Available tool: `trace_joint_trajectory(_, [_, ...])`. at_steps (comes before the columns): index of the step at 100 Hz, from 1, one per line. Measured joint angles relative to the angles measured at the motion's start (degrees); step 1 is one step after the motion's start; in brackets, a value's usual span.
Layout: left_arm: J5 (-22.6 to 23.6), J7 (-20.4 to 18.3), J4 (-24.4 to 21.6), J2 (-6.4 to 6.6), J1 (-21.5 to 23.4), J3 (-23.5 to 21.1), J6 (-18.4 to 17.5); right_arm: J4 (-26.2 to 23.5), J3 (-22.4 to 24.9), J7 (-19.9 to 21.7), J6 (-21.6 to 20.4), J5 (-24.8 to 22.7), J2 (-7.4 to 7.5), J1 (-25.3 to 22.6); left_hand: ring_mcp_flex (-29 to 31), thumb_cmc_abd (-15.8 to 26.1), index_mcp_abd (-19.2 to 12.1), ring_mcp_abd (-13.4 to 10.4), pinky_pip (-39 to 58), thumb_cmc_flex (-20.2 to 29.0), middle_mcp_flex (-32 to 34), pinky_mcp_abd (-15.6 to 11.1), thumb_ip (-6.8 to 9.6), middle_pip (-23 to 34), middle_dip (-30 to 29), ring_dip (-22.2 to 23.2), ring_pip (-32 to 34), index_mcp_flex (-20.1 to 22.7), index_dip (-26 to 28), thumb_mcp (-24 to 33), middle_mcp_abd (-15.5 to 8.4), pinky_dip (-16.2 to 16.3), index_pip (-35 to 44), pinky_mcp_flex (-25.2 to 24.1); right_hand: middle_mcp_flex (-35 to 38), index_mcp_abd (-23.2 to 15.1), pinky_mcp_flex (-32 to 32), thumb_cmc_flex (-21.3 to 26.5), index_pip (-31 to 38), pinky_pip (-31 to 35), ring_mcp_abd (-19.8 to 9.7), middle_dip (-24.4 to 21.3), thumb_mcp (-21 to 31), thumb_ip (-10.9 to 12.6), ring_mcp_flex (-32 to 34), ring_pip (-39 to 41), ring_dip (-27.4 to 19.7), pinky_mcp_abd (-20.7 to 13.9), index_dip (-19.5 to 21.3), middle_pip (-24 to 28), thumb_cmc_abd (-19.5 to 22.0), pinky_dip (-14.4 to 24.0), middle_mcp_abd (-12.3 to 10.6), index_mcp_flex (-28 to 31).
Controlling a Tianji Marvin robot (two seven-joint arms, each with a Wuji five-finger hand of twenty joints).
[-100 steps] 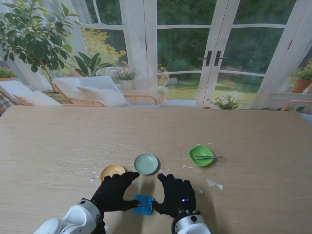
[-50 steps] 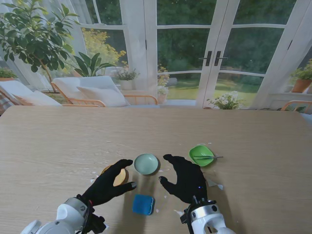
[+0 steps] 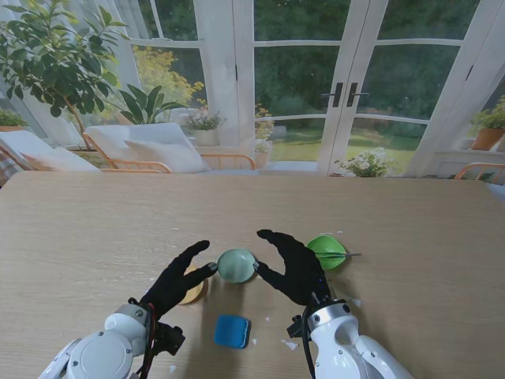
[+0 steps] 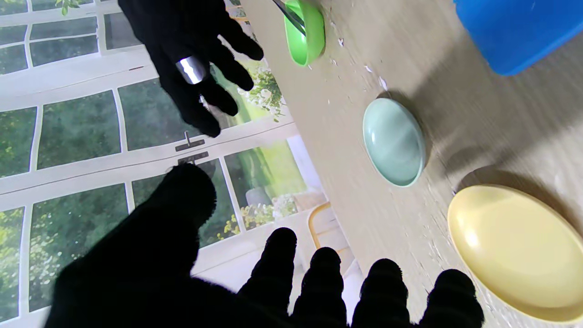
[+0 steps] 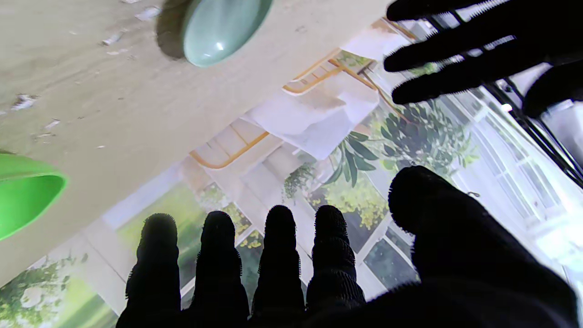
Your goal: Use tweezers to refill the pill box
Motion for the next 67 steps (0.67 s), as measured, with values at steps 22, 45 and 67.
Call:
trace_joint_trajectory(22, [-1.12, 0.67, 0.04, -0.34, -0.17, -0.62, 0.93, 1.42, 0.78, -2.41, -2.99, -0.48, -0.92, 1.59, -0.01, 0.58, -0.29, -0.63, -0.23, 0.72, 0.0, -0.65, 0.01, 0.0, -1.37, -1.35, -0.29, 0.0, -0.01, -0.69, -0.01, -2.77, -0.01, 0.01, -0.01, -2.42, -0.83, -0.69, -2.3, -2.44, -1.18, -0.69, 0.51, 0.0, -0.75, -0.62, -0.37, -1.01, 0.0, -0.88, -0.13, 0.0, -1.98, 0.0])
trace_joint_trajectory(45, [-1.08, 1.24, -0.03, -0.44, -0.28, -0.65, 1.06, 1.54, 1.85, -2.1, -3.63, 0.09, -0.95, 1.44, -0.01, 0.73, -0.41, -0.66, -0.29, 1.38, 0.0, -0.67, 0.01, 0.0, -1.38, -2.01, -0.63, 0.0, -0.01, -0.79, -0.01, -3.74, -0.01, 0.01, -0.01, -2.43, -0.91, -0.7, -2.58, -3.25, -1.8, -0.96, 0.91, 0.0, -1.29, -1.34, -0.94, -1.34, 0.0, -1.54, -0.18, 0.0, -2.05, 0.0])
trace_joint_trajectory(67, [-1.15, 1.18, -0.25, -0.44, -0.39, -0.33, 1.67, 1.82, 1.53, -2.33, -3.94, -0.79, -0.87, 1.36, -0.01, 0.74, -0.53, -0.67, -0.3, 1.38, 0.0, -0.68, 0.01, 0.0, -1.38, -2.04, -0.64, 0.0, -0.01, -0.79, -0.01, -4.43, -0.01, 0.08, 0.03, -2.44, -0.9, -1.35, -2.91, -3.27, -1.86, -0.97, 2.02, 0.0, -1.29, -1.34, -0.95, -1.34, 0.57, -1.62, -1.6, 0.0, -2.06, 0.19])
